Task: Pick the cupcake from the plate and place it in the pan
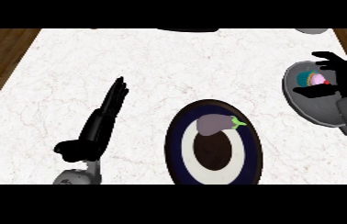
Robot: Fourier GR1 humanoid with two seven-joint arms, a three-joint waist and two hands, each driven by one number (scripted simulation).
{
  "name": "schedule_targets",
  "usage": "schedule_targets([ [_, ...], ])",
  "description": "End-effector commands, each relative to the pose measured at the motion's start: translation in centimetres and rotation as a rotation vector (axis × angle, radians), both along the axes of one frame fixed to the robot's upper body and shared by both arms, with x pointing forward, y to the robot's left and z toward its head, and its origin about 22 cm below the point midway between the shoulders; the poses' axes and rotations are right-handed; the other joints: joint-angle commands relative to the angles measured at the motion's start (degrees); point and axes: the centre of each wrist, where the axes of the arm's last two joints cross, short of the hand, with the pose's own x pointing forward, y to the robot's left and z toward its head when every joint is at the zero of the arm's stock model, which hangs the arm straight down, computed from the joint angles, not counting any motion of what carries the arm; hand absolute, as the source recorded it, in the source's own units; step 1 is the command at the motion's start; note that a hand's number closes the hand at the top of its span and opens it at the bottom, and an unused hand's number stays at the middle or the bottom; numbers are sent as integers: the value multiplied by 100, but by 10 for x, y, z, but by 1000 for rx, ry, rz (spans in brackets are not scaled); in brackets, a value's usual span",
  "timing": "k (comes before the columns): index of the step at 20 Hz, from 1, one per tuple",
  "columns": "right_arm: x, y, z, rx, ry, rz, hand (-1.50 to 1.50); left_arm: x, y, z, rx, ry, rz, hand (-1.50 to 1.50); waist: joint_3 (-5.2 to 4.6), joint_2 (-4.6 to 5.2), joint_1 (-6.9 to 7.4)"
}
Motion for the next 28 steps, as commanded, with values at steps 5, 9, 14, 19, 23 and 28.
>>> schedule_targets([
  [5, -5, 1, -13, 192, -264, 26, -150, -6, -1, -9, 10, 16, 38, 0, 11, -25, -125],
  [9, -4, -18, 6, 326, -361, -2, -150, 9, -4, 3, -1, -2, 29, 0, 6, -27, -186],
  [14, -32, -65, 16, 457, -350, 15, -150, -5, 7, -5, 0, 5, 36, 0, -7, -71, -234],
  [19, -71, -97, 3, 633, -351, 133, -150, -17, 4, -8, 8, 18, 50, 0, -8, -110, -328],
  [23, -93, -106, -13, 642, -314, 235, -150, -6, 21, 3, -6, 20, 64, 0, -13, -111, -326],
  [28, -100, -123, 5, 629, -307, 281, -150, 2, 37, -10, 1, 19, 61, 0, -16, -111, -326],
])
